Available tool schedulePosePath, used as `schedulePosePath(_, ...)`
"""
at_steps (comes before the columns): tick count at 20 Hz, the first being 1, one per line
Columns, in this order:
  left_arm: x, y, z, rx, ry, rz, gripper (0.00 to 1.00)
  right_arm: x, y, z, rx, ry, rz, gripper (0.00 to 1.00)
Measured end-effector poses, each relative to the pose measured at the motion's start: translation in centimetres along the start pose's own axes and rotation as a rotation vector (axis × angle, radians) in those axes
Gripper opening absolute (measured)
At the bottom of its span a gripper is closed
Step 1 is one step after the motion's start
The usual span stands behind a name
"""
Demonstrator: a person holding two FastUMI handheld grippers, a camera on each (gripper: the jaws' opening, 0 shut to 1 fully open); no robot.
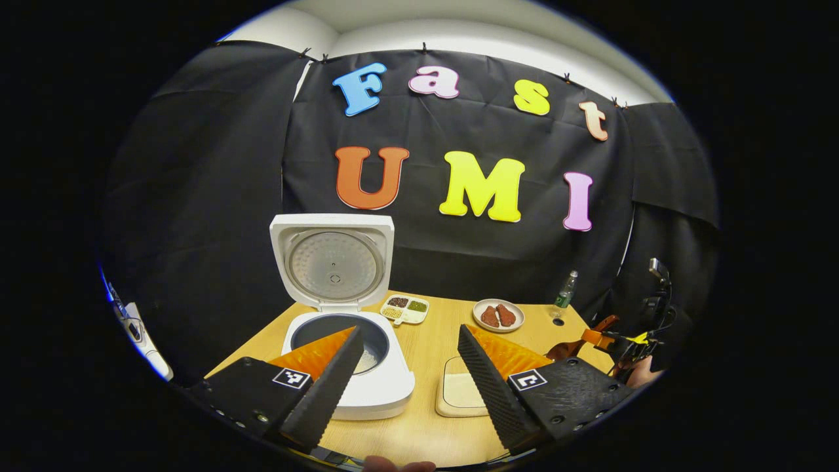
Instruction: Close the left gripper, press the button to open the rice cooker; take a wooden spoon from the chopstick holder with the right hand, scoop a spoonful of rice and pour it into the rice cooker, then put the wooden spoon back into the chopstick holder.
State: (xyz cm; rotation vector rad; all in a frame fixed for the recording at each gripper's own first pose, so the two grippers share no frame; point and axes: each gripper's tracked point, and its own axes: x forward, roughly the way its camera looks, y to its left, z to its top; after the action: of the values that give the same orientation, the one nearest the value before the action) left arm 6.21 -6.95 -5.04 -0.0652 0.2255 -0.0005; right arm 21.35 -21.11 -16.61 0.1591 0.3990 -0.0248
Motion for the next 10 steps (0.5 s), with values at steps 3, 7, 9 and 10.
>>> schedulePosePath(3, -0.8, 1.6, 0.3, -0.001, -0.03, 0.001, 0.94, -1.7, 5.2, 1.9, -0.095, -0.001, 0.072, 0.11)
schedulePosePath(7, -2.1, 4.7, 0.5, 0.004, -0.058, 0.03, 0.94, -2.1, 11.9, 0.6, -0.201, 0.021, 0.158, 0.11)
schedulePosePath(9, -2.8, 5.8, 0.6, -0.004, -0.062, 0.038, 0.94, -1.1, 13.5, -1.5, -0.246, 0.045, 0.158, 0.11)
schedulePosePath(10, -3.1, 6.4, 0.7, -0.01, -0.066, 0.043, 0.94, -0.4, 13.8, -2.8, -0.273, 0.054, 0.148, 0.11)
